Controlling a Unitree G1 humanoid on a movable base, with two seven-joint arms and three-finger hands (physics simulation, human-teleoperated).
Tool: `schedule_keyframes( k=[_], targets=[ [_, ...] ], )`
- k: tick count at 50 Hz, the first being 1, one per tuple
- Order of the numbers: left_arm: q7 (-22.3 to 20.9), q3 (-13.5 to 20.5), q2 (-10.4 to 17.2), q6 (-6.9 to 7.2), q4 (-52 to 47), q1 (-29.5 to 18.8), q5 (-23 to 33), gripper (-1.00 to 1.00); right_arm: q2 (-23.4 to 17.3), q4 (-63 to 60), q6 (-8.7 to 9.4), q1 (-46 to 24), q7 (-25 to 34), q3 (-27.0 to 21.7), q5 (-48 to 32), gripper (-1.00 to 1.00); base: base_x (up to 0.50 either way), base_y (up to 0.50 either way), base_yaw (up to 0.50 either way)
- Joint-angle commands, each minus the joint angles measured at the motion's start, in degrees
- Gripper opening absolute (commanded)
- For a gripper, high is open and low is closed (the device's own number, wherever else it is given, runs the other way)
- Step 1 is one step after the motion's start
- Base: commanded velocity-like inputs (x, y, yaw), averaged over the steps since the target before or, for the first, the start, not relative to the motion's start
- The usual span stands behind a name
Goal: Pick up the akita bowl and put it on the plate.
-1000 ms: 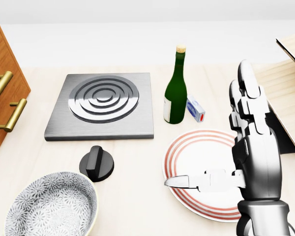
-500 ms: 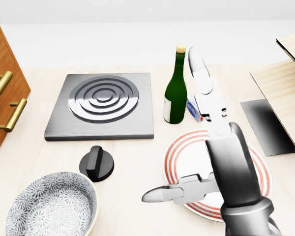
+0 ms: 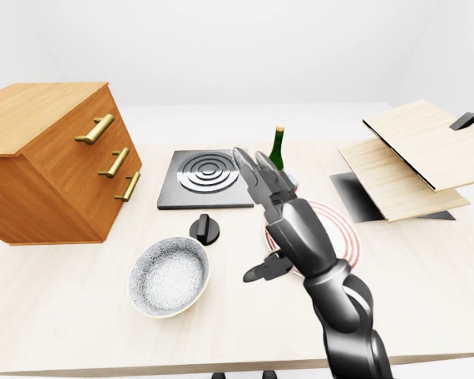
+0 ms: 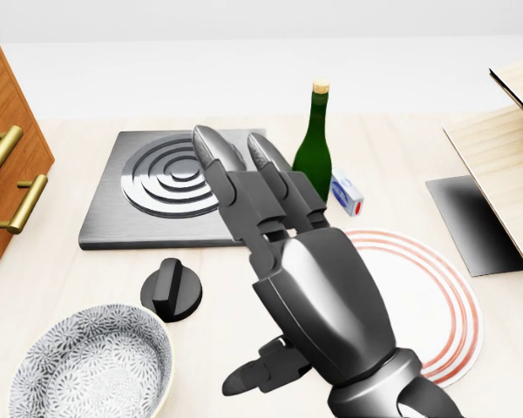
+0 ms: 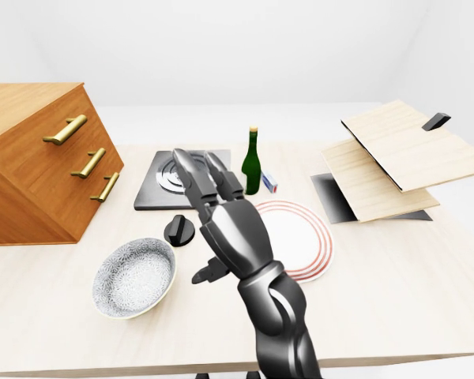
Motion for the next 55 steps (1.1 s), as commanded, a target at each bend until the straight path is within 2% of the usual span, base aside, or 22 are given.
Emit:
schedule_keyframes(
  k=[1, 16, 25, 44, 55],
  targets=[
    [0.03, 0.0, -0.01, 0.0, 0.01, -0.02, -0.11, 1.0, 2.14, 0.45, 0.0, -0.41, 7.64, 3.81, -12.69, 0.96, 0.0, 0.0, 0.0],
    [0.16, 0.01, -0.02, 0.0, -0.02, -0.01, -0.25, 1.0, 7.56, 0.54, 0.0, 0.42, 19.38, 8.64, -29.73, 0.96, 0.0, 0.0, 0.0],
    [0.23, 0.03, -0.03, 0.0, -0.04, -0.01, -0.34, 1.0, 10.37, 0.25, 0.0, 0.76, 19.6, 11.73, -36.99, 0.96, 0.0, 0.0, 0.0],
    [0.34, 0.06, -0.05, 0.0, -0.11, 0.0, -0.45, 1.0, 13.9, 0.98, 0.0, 1.11, 19.6, 17.81, -45.22, 0.96, 0.0, 0.0, 0.0],
    [0.35, 0.07, -0.05, 0.0, -0.12, 0.0, -0.51, 1.0, 14.4, 2.57, 0.0, 2.26, 19.6, 21.42, -47.85, 0.96, 0.0, 0.0, 0.0]
  ],
)
